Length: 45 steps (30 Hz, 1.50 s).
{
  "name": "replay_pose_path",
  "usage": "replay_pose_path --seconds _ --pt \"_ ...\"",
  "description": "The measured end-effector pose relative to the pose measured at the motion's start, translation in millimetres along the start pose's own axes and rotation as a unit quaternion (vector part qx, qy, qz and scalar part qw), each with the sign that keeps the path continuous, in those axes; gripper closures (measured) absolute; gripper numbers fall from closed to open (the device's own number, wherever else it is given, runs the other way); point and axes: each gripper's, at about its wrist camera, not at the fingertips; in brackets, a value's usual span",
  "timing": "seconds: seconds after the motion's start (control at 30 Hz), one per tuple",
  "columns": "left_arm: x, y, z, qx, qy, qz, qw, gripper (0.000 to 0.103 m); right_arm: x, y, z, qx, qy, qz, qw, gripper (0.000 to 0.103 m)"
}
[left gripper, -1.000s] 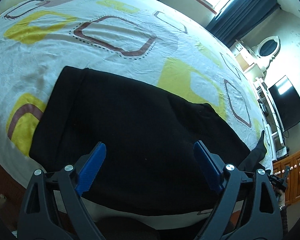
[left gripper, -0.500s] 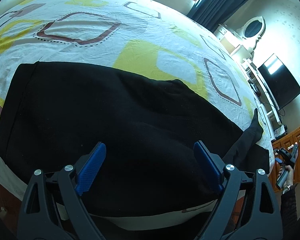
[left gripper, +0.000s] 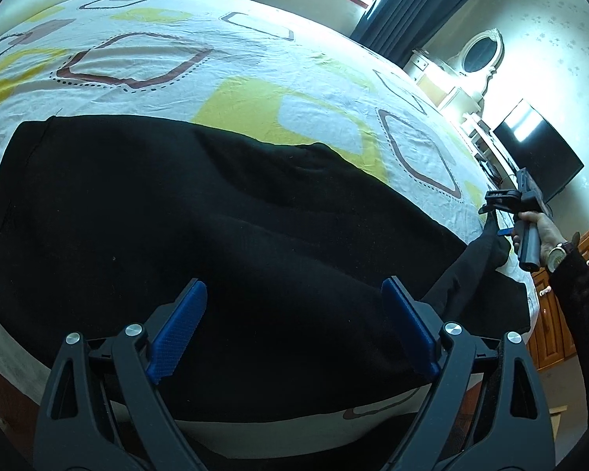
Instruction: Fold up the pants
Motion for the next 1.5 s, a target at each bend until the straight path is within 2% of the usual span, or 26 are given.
replay_pose_path --seconds 0.07,0.13,0.2,0.33,0.4,0.53,0.6,0.7,0.77,0.83,0.87,1.0,1.13,1.2,1.33,1.5 --pt "1 -1 -2 -0.005 0.008 -0.002 1.0000 0.013 -4 0 16 0.025 -0.032 -0.005 0.999 0.051" --pt "2 -1 -3 -0.009 0.018 -0.004 0.9998 0.013 -7 3 33 0.076 -0.049 -0.012 0.996 0.079" --pt "2 0 -4 -0.012 0.027 -0.004 0.9996 0.013 -11 13 49 0.126 -0.057 -0.004 0.990 0.093" --pt "-4 3 3 -0.020 0.021 -0.012 0.9995 0.013 -36 63 96 0.221 -0.083 0.058 0.970 0.094" --pt "-9 7 10 -0.022 0.011 -0.012 0.9996 0.013 -56 90 127 0.262 -0.101 0.091 0.955 0.094" --pt "-19 8 24 -0.029 -0.001 -0.021 0.9994 0.013 -108 121 190 0.300 -0.150 0.129 0.933 0.094" --pt "-25 6 33 -0.040 -0.003 -0.033 0.9987 0.013 -135 117 220 0.305 -0.182 0.130 0.926 0.094" --pt "-37 3 52 -0.063 -0.008 -0.052 0.9966 0.013 -165 88 251 0.303 -0.222 0.101 0.921 0.094" --pt "-44 1 65 -0.079 -0.007 -0.064 0.9948 0.013 -179 65 263 0.315 -0.254 0.082 0.911 0.094" --pt "-50 -4 78 -0.099 0.000 -0.077 0.9921 0.013 -185 52 269 0.338 -0.273 0.086 0.897 0.094" --pt "-52 -6 83 -0.103 0.006 -0.080 0.9914 0.013 -186 51 269 0.341 -0.275 0.087 0.895 0.094" --pt "-55 -20 94 -0.127 0.057 -0.084 0.9866 0.013 -180 55 262 0.329 -0.255 0.087 0.905 0.090" --pt "-61 -24 92 -0.128 0.115 -0.072 0.9825 0.012 -185 55 259 0.337 -0.254 0.095 0.902 0.083" --pt "-64 -19 89 -0.144 0.141 -0.071 0.9768 0.012 -185 56 257 0.340 -0.251 0.097 0.901 0.076" --pt "-72 -15 89 -0.160 0.163 -0.069 0.9712 0.012 -179 58 244 0.343 -0.239 0.103 0.903 0.064" --pt "-80 -31 84 -0.157 0.211 -0.092 0.9603 0.013 -178 56 239 0.347 -0.237 0.110 0.901 0.060"
Point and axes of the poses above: each gripper's, at about its wrist camera, not at the fingertips, and y roughly against the way its jaws point, z to its right, x to its top, and after that the axes turned 12 degrees about x, right-handed
